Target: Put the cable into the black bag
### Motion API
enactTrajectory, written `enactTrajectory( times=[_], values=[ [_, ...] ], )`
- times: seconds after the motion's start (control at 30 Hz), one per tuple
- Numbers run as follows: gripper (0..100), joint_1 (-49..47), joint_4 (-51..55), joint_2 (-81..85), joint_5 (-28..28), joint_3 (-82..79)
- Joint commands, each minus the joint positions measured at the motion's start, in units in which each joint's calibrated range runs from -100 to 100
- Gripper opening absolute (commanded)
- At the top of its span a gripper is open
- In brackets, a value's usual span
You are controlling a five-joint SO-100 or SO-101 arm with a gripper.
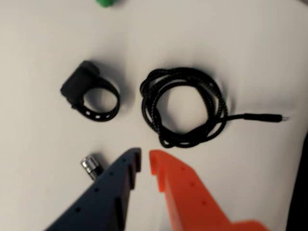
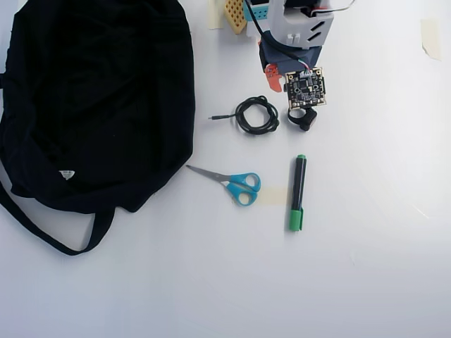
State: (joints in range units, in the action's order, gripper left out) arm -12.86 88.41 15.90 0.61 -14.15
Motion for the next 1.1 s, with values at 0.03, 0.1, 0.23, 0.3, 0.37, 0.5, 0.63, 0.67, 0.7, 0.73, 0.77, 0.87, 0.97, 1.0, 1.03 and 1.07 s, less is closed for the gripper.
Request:
enactTrajectory(
  times=[0.03, 0.1, 0.23, 0.3, 0.37, 0.5, 0.63, 0.67, 0.7, 0.73, 0.77, 0.87, 0.97, 1.0, 1.03, 1.07],
  values=[
    [3, -0.38, 0.65, 1.69, -2.29, 1.75],
    [3, -0.38, 0.65, 1.69, -5.54, 1.75],
    [3, 0.37, 0.65, 1.61, -10.73, 1.75],
    [3, 0.37, 0.65, 1.61, -12.67, 1.75],
    [3, 0.74, 0.65, 1.03, -14.72, 1.75],
    [3, 1.27, 0.65, 1.28, -19.49, -0.13],
    [10, 2.01, 0.14, 1.28, -21.74, -1.12],
    [13, 2.16, 0.22, 1.03, -22.06, -1.12],
    [18, 2.99, 0.22, 0.62, -22.11, -1.21],
    [20, 3.28, 0.05, 0.53, -22.11, -1.48],
    [21, 3.58, -0.21, 0.53, -22.11, -2.02],
    [23, 4.33, -0.29, 0.53, -23.11, -2.83],
    [23, 4.78, -0.72, 0.37, -24.10, -4.09],
    [23, 4.78, -1.50, 0.37, -24.47, -4.72],
    [23, 4.78, -2.36, 0.37, -24.84, -5.35],
    [23, 4.86, -3.57, 0.37, -25.10, -6.06]
  ],
)
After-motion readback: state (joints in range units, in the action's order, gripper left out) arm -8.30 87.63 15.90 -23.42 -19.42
